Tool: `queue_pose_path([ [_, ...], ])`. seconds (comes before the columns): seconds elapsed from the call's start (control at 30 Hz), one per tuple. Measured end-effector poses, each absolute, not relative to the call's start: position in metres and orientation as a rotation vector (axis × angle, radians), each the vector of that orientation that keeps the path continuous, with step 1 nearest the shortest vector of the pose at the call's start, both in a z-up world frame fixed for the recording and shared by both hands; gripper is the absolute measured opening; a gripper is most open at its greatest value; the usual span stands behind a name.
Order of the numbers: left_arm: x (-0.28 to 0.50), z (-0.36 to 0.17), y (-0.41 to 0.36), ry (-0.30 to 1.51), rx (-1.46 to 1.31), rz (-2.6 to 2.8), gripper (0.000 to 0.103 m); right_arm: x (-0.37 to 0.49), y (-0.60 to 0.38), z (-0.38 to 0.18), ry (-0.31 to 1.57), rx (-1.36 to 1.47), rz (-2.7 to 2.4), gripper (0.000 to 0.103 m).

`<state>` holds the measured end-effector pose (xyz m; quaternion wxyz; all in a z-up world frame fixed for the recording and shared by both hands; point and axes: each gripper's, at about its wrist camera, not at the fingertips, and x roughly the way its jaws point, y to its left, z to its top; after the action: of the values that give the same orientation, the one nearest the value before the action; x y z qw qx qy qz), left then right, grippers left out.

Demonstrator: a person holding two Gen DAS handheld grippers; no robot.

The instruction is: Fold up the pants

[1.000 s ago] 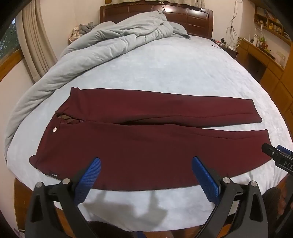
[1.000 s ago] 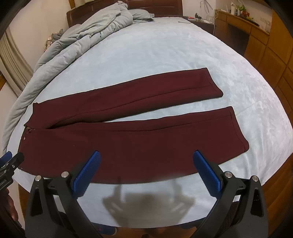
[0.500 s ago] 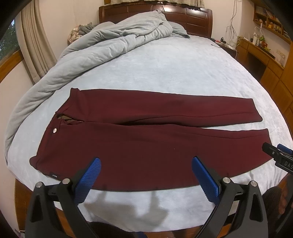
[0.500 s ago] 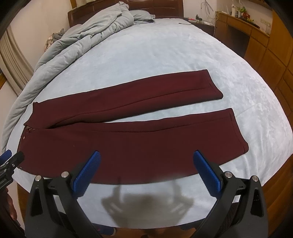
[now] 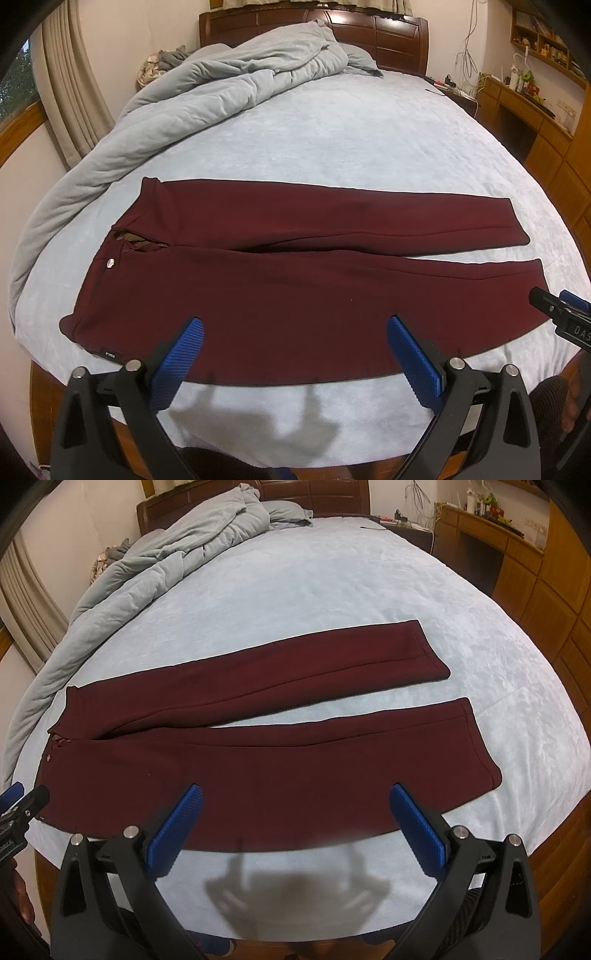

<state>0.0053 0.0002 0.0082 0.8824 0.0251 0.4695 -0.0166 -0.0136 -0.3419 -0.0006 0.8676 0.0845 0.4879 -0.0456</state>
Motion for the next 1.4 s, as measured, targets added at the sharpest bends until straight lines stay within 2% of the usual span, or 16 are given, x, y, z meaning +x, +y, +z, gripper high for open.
queue_pose_path([
  [1.4, 0.013, 0.006, -0.006, 0.979, 0.074, -0.037, 0.099, -0.01, -0.351, -0.014, 1.031, 0.193, -0.098, 0.1],
])
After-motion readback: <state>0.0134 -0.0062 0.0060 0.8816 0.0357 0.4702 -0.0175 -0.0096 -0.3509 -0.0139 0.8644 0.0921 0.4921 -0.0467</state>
